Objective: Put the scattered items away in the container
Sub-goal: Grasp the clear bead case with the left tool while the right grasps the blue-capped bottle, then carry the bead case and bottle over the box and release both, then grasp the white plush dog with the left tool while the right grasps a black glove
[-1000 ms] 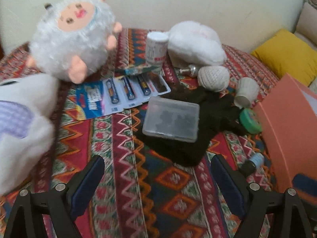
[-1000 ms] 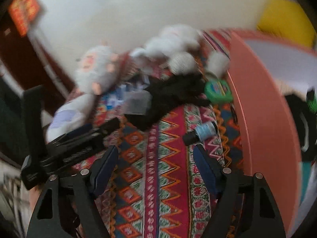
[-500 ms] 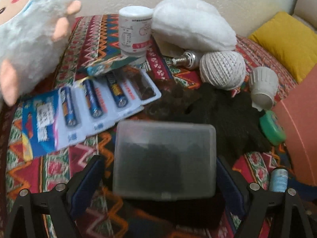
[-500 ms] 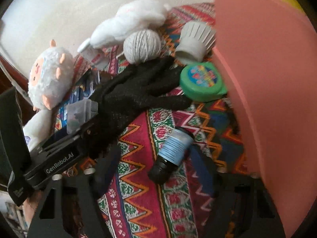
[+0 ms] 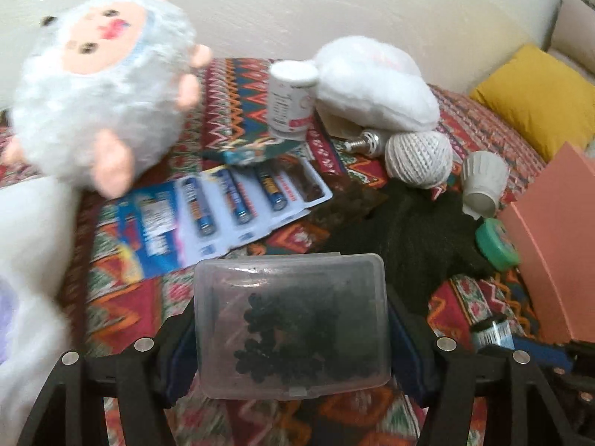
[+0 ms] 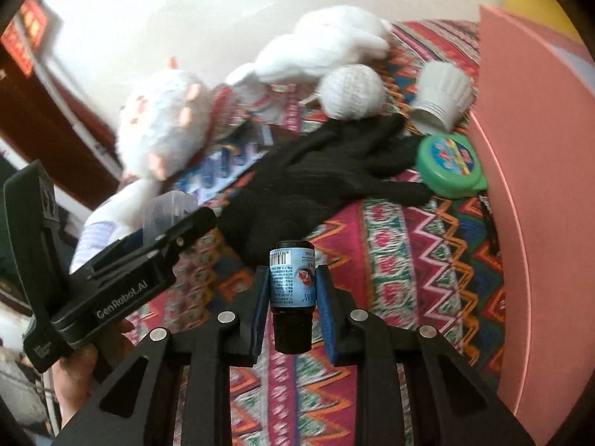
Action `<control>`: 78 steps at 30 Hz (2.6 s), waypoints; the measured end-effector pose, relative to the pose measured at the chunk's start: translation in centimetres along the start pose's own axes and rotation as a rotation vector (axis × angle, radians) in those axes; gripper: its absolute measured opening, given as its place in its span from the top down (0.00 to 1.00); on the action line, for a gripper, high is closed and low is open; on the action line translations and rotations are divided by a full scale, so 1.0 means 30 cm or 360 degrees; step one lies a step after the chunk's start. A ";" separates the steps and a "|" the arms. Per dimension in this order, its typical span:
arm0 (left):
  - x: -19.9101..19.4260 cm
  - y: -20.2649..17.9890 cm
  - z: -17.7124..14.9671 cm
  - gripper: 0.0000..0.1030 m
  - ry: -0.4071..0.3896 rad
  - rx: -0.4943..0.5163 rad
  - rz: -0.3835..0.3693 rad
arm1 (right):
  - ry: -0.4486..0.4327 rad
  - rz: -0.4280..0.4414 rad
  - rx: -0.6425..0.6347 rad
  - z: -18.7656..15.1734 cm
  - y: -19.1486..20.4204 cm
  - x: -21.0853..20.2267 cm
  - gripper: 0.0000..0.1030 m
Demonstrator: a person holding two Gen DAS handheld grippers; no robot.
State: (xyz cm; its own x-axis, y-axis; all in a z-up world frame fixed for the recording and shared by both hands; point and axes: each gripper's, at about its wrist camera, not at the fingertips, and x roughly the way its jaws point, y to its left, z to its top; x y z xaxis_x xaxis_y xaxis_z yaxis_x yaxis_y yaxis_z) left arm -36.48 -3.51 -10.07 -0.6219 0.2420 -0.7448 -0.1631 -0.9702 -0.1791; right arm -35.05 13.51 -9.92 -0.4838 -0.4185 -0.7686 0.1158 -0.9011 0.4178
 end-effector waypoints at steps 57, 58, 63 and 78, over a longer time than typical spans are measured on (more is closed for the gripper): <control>-0.291 -1.140 -0.047 0.04 -0.0193 0.0633 -0.0221 | -0.1010 -0.0641 0.0184 -0.154 -0.628 -1.107 0.09; -0.300 -1.126 -0.041 0.04 -0.0200 0.0612 -0.0229 | -0.1024 -0.0645 0.0184 -0.152 -0.614 -1.105 0.09; -0.352 -1.022 -0.008 0.04 -0.0232 0.0519 -0.0226 | -0.1020 -0.0592 0.0169 -0.133 -0.528 -1.075 0.09; -0.482 -0.275 -0.027 0.03 -0.0314 0.0119 0.0189 | -0.0856 -0.0262 -0.0296 -0.095 0.110 -0.690 0.08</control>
State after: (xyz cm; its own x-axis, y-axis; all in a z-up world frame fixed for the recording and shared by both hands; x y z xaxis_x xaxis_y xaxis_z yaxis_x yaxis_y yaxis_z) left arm -25.51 1.00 1.65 -0.7766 0.1306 -0.6164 -0.1313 -0.9903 -0.0443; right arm -22.19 18.88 5.97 -0.8744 -0.1993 -0.4424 0.1285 -0.9743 0.1849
